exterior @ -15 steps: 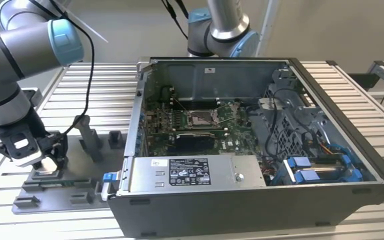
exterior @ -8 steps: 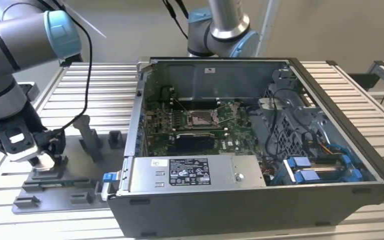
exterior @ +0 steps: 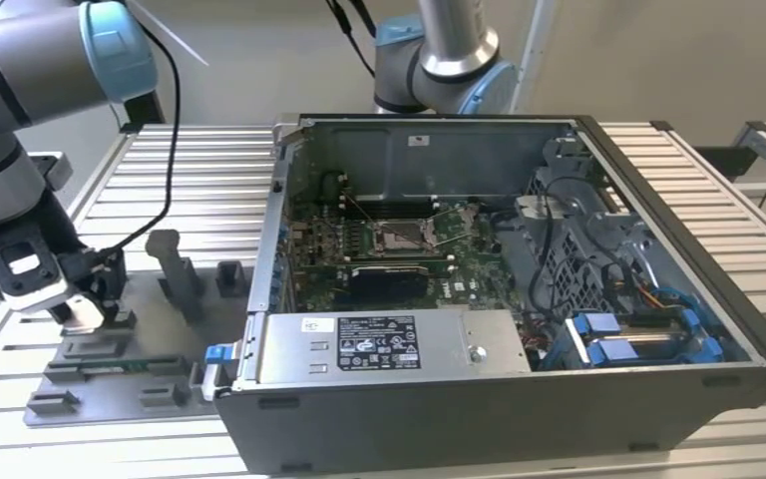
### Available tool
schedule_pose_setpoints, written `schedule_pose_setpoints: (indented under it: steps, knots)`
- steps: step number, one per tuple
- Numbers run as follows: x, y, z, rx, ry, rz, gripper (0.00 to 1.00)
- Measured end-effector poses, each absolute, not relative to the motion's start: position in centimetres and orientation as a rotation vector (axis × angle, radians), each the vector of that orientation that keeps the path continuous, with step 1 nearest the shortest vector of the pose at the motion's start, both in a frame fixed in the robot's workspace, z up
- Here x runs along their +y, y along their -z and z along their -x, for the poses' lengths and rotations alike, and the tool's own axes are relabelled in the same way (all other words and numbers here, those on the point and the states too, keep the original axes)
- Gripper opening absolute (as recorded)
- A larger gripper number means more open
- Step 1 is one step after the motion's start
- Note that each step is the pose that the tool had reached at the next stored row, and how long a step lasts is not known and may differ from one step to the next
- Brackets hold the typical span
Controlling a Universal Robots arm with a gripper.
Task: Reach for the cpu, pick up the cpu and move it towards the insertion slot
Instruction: 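Pick up the cpu and move it towards the insertion slot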
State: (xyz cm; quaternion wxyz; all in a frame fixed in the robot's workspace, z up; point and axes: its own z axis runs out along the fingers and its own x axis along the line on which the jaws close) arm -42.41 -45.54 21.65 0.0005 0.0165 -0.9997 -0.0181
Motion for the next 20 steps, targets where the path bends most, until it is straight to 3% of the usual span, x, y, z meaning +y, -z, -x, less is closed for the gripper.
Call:
schedule_pose_setpoints:
  steps: [20]
  knots:
    - [-45.5, -26.8, 42.4, -3.144, 0.057, -0.051, 0.0]
